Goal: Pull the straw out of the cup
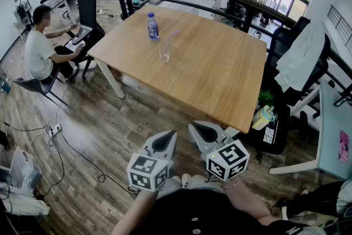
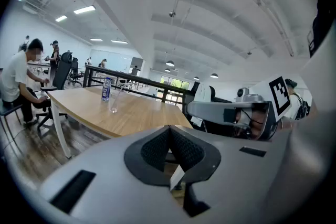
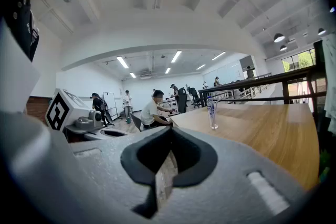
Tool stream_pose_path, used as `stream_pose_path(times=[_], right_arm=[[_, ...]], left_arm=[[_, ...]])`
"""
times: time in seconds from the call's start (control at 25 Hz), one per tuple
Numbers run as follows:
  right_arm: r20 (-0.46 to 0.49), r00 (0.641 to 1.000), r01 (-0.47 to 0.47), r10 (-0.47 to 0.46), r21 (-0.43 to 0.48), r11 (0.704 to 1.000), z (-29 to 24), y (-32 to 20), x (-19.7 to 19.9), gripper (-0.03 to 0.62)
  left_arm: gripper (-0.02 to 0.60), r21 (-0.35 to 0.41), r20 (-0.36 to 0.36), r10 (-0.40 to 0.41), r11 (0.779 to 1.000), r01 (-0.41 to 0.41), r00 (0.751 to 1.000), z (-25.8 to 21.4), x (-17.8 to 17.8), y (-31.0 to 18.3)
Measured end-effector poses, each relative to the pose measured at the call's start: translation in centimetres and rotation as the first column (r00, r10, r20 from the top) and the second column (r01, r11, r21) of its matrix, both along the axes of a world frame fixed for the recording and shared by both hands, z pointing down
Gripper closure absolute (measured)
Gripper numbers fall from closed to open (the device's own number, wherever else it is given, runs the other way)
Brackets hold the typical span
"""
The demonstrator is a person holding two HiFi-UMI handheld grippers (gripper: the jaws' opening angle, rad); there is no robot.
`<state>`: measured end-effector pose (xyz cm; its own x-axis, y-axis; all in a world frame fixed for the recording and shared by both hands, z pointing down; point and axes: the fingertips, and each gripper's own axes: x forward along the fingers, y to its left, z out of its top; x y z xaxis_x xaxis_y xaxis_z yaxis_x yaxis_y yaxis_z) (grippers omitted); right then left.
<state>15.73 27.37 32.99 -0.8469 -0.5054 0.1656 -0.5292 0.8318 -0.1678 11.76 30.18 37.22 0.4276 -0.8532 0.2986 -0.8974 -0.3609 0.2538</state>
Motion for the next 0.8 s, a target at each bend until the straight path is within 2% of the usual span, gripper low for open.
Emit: stream_pose_path(times=[0.16, 0.32, 0.52, 0.72, 0.8], right_arm=[[0.002, 1.0, 0.009, -0.009, -0.011, 1.0, 0.4, -0.1, -0.3, 0.595], [-0.018, 1.0, 0.021, -0.021, -0.015, 1.0, 1.1, -0.3, -0.3, 0.595], [-0.022, 1.0, 0.018, -0.018, -0.015, 1.0, 1.4, -0.7, 0.0, 0.595], [0.08, 0.996, 0.038, -0.037, -0.019, 0.999, 0.4, -0.6, -0.3, 0.595], [0.092, 0.994, 0.055, -0.053, -0.029, 0.998, 0.5, -0.5, -0.4, 0.595]], left_arm=[[0.568, -0.02, -0.017, -0.018, 1.0, 0.018, 1.0, 0.6, -1.0, -0.1], [0.568, -0.006, -0.009, -0.049, 0.999, 0.049, 0.999, 0.0, -2.0, -0.7], [0.568, -0.01, -0.01, -0.066, 0.998, 0.066, 0.998, 0.4, -1.7, -0.9], [0.568, 0.007, -0.015, -0.044, 0.999, 0.044, 0.999, 0.5, -1.5, -0.9], [0.568, 0.018, -0.022, -0.029, 0.999, 0.03, 0.999, 0.4, -1.3, -1.0]])
